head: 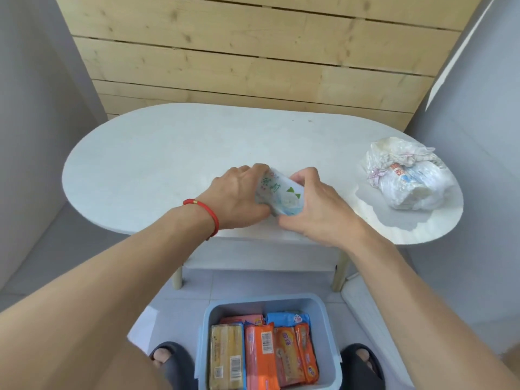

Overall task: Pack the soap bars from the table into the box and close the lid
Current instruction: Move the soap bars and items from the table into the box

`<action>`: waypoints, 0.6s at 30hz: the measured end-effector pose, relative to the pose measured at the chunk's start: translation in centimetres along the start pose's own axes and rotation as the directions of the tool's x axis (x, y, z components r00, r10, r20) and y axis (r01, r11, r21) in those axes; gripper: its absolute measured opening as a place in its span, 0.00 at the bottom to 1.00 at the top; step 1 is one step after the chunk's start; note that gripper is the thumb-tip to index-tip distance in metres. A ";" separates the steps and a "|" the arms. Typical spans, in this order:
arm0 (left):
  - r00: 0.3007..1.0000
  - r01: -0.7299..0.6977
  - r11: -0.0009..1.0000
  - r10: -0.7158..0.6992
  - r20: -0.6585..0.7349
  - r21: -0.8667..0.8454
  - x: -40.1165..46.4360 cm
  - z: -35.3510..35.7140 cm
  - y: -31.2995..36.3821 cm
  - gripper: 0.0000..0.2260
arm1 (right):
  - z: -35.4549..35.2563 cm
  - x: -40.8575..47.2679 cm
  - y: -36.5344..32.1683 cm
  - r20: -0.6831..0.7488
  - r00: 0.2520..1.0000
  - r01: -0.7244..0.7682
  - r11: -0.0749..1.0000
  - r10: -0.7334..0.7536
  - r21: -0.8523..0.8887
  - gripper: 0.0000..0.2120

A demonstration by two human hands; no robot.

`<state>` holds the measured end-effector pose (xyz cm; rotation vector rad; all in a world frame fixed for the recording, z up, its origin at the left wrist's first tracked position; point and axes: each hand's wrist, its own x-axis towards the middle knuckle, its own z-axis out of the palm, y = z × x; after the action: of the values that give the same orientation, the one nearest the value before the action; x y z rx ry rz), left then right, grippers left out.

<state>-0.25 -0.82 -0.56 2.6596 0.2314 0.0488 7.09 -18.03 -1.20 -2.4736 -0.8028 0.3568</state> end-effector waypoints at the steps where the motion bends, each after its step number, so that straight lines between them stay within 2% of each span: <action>1: 0.999 -0.045 0.997 0.043 0.028 0.063 -1.0 0.3 0.4 0.30 | -0.1 -1.2 0.1 0.032 0.999 0.016 0.999 -0.017 0.043 0.32; 3: 0.994 -0.109 0.988 0.106 0.037 0.111 -2.8 0.6 0.8 0.34 | -0.7 -3.2 0.4 0.062 0.996 0.049 0.989 -0.058 0.138 0.32; 5: 0.993 -0.112 0.993 0.111 0.026 0.040 -4.8 1.0 1.2 0.38 | -1.1 -5.2 0.9 0.101 0.989 0.084 0.977 -0.106 0.195 0.33; 8: 0.996 -0.061 0.982 0.071 0.047 -0.178 -7.5 1.3 1.8 0.37 | -0.9 -7.7 1.5 0.153 0.973 0.130 0.955 -0.175 0.266 0.34; 11: 0.990 0.028 0.910 0.032 0.136 -0.414 -9.9 1.8 1.5 0.31 | 0.0 -9.3 2.1 0.283 0.938 0.114 0.949 -0.200 0.293 0.38; 13: 0.975 0.046 0.917 0.044 0.216 -0.395 -11.3 2.9 0.7 0.23 | 1.1 -9.7 2.8 0.424 0.887 0.073 0.962 -0.183 0.262 0.38; 15: 0.958 0.056 0.956 0.030 0.285 -0.288 -12.2 5.3 -0.4 0.20 | 3.3 -9.3 3.8 0.538 0.829 0.072 0.983 -0.153 0.168 0.31; 18: 0.944 0.051 0.993 -0.014 0.330 -0.103 -12.5 11.0 -2.4 0.20 | 8.5 -8.6 5.4 0.566 0.822 0.067 0.998 -0.066 0.020 0.21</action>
<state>-12.10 -5.77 -11.42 2.5033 0.1568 -0.3803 -0.45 -23.67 -10.48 -2.3436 -1.1134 1.1047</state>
